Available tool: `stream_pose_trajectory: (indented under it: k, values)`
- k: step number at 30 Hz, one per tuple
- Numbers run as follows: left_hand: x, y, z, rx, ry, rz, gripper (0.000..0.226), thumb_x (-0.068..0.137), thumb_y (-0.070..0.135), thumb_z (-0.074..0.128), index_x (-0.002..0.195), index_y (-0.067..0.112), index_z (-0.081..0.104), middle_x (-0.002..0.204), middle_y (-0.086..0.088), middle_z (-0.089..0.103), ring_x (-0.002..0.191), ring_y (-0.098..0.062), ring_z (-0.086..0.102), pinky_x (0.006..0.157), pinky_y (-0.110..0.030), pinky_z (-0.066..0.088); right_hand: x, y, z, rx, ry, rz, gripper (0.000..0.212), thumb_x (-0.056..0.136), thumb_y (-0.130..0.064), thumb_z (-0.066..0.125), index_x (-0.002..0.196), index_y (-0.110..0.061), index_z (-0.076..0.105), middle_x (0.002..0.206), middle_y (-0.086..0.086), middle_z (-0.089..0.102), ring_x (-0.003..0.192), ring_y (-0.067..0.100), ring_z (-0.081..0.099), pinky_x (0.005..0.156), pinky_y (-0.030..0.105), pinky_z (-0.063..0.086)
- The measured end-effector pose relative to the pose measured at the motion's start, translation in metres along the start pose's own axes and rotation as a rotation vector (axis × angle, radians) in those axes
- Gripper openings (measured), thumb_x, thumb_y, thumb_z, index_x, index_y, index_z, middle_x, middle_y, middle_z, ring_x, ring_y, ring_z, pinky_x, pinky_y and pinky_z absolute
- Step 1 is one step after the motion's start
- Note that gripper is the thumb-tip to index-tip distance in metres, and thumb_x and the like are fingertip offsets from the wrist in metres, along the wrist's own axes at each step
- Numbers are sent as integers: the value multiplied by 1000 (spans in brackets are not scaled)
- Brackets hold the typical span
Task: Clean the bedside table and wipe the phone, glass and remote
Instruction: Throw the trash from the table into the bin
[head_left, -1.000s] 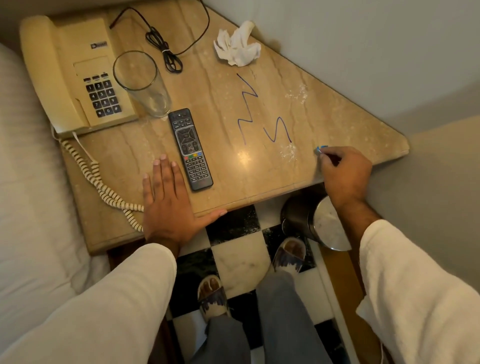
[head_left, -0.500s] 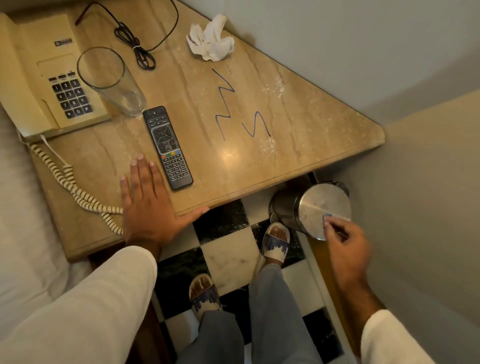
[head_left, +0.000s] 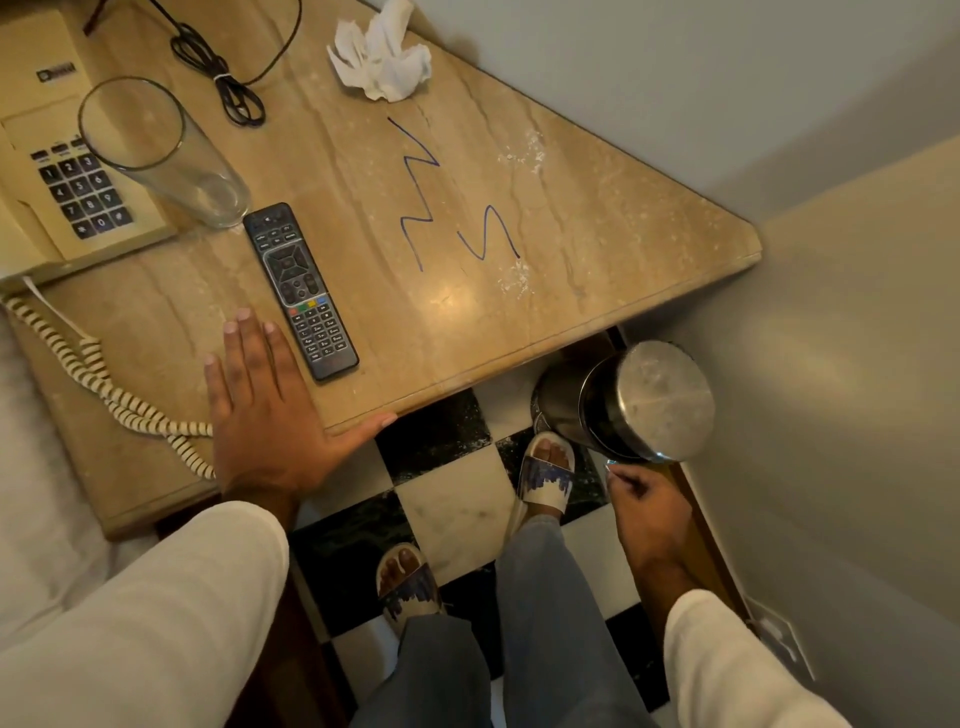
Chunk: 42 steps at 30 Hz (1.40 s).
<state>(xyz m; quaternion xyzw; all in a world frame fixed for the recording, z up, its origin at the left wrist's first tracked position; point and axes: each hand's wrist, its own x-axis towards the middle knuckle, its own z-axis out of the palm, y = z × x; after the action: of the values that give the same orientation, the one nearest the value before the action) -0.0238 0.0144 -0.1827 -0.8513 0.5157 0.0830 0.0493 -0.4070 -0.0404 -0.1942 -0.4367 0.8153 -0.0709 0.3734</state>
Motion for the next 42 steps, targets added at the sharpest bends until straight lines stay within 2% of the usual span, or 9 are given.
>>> stream_pose_trajectory:
  k: [3, 12, 16, 23, 26, 29, 33, 36, 42]
  values:
    - [0, 1, 0, 5, -1, -3, 147, 69, 106, 29, 164, -5, 8, 173, -27, 9, 162, -43, 12, 130, -59, 11, 17, -6, 4, 49, 16, 53, 20, 100, -13, 70, 118, -11, 77, 116, 8, 75, 107, 23, 68, 71, 16, 47]
    - [1, 1, -1, 8, -13, 0, 148, 68, 106, 30, 163, -5, 8, 173, -28, 9, 162, -44, 12, 130, -59, 11, 41, -30, 14, 383, 147, 276, 34, 104, -29, 65, 137, -19, 68, 132, 4, 70, 124, 24, 64, 91, 31, 51]
    - [1, 1, -4, 11, -23, -2, 149, 68, 106, 29, 163, -6, 9, 172, -29, 10, 161, -44, 13, 130, -60, 12, 24, -39, 18, 480, 204, 296, 26, 105, -30, 62, 125, -17, 73, 117, 4, 74, 115, 24, 69, 81, 30, 55]
    - [3, 1, -9, 18, -53, -3, 150, 68, 108, 23, 163, -8, 13, 173, -28, 10, 161, -44, 15, 129, -62, 16, -15, -156, 20, 494, 79, -311, 8, 100, -35, 66, 102, -32, 73, 95, -15, 74, 90, -4, 68, 78, 17, 55]
    - [3, 0, -9, 23, -67, 6, 150, 68, 108, 24, 163, -8, 14, 173, -28, 10, 161, -45, 15, 129, -63, 17, -10, -244, 39, 434, -19, -682, 17, 98, -21, 70, 114, -20, 73, 109, -5, 71, 100, 7, 69, 81, 21, 59]
    - [3, 0, -8, 22, -74, 9, 151, 68, 108, 25, 163, -8, 15, 173, -28, 10, 161, -44, 14, 129, -63, 16, 17, -334, 75, 152, -25, -897, 39, 95, -15, 69, 134, -16, 67, 136, 6, 58, 127, 19, 58, 104, 29, 52]
    - [4, -2, -7, 19, -81, 10, 151, 68, 109, 24, 163, -8, 15, 174, -28, 10, 162, -44, 14, 129, -63, 16, 66, -419, 114, -367, -37, -933, 64, 100, -14, 60, 160, -27, 42, 167, 10, 30, 153, 32, 33, 121, 35, 35]
    - [4, -1, -4, 8, -63, 15, 149, 69, 108, 27, 163, -7, 16, 173, -28, 11, 161, -44, 15, 129, -63, 17, 88, -439, 123, -476, -89, -959, 48, 104, -15, 54, 151, -19, 57, 157, 12, 52, 144, 30, 49, 115, 28, 38]
    - [3, 1, 0, 14, -28, 7, 148, 70, 107, 29, 162, -8, 18, 173, -28, 14, 161, -44, 16, 130, -61, 14, 28, -376, 79, 171, -6, -913, 19, 95, -17, 72, 112, -12, 80, 110, 1, 77, 98, 4, 68, 81, 5, 43]
